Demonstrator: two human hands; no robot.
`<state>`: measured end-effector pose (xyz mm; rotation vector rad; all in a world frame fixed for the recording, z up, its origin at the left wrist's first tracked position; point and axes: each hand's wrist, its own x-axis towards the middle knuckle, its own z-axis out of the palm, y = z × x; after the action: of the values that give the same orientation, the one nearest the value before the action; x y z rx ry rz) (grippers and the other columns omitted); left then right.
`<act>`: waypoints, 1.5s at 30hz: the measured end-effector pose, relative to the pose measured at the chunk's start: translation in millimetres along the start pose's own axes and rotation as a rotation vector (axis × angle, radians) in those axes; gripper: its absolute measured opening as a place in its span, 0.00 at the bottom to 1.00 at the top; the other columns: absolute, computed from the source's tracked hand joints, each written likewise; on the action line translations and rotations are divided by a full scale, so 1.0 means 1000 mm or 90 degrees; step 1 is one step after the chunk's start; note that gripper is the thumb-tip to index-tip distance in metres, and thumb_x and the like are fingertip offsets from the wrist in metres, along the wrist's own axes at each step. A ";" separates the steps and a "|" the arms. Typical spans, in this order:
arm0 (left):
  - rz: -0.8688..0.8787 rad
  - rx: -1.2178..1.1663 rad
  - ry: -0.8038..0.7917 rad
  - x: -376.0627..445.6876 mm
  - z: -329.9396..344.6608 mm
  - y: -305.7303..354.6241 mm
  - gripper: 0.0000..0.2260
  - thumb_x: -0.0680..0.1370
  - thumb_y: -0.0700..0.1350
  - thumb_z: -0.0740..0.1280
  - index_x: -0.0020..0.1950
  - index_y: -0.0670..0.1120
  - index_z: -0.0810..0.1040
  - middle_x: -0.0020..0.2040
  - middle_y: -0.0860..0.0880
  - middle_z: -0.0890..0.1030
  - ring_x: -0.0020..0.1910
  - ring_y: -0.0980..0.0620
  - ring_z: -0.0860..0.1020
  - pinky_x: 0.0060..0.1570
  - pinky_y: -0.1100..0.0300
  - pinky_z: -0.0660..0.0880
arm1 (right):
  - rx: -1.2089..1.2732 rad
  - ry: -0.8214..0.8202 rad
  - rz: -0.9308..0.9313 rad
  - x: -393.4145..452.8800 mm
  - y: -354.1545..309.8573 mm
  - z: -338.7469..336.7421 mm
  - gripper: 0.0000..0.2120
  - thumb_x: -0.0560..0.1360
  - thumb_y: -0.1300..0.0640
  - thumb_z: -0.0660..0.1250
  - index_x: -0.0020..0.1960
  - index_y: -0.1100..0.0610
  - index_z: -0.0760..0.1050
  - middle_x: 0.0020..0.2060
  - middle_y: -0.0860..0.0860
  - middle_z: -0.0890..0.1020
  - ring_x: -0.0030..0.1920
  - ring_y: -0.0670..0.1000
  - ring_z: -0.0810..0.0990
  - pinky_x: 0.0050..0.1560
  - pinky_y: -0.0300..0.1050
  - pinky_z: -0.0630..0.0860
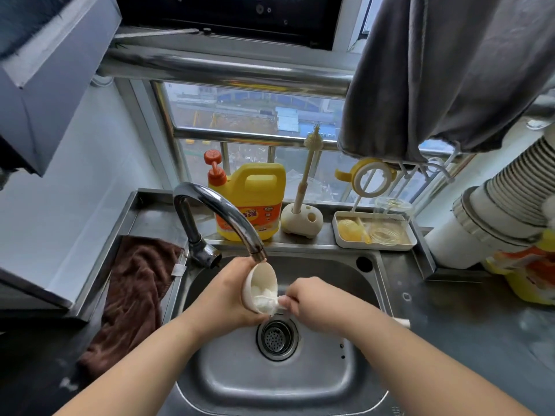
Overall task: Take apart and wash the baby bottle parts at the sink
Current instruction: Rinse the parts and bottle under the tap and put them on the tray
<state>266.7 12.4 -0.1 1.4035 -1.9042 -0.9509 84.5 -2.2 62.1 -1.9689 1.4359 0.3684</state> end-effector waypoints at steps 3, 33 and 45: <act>0.013 0.023 0.027 0.002 -0.003 0.001 0.32 0.59 0.47 0.81 0.53 0.64 0.66 0.53 0.62 0.68 0.53 0.67 0.70 0.50 0.76 0.65 | 0.241 -0.001 0.007 0.001 0.002 -0.002 0.17 0.82 0.48 0.55 0.44 0.52 0.79 0.30 0.47 0.73 0.30 0.45 0.70 0.31 0.40 0.66; -0.098 -0.072 -0.083 0.012 -0.016 0.007 0.28 0.59 0.45 0.82 0.51 0.60 0.72 0.52 0.59 0.78 0.51 0.66 0.75 0.50 0.72 0.71 | -0.124 0.118 0.008 0.010 0.008 -0.003 0.14 0.82 0.48 0.53 0.56 0.51 0.75 0.52 0.53 0.80 0.54 0.58 0.78 0.45 0.47 0.69; -0.074 0.025 -0.098 0.005 -0.009 0.002 0.36 0.58 0.50 0.82 0.63 0.52 0.70 0.56 0.57 0.75 0.55 0.58 0.75 0.55 0.69 0.71 | 0.035 0.028 0.018 0.011 0.013 0.021 0.16 0.81 0.47 0.56 0.51 0.55 0.78 0.45 0.55 0.82 0.47 0.56 0.79 0.45 0.48 0.74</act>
<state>271.1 6.3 6.8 1.5158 -1.9792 -1.1108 79.7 1.8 35.9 -1.9259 1.4879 0.2969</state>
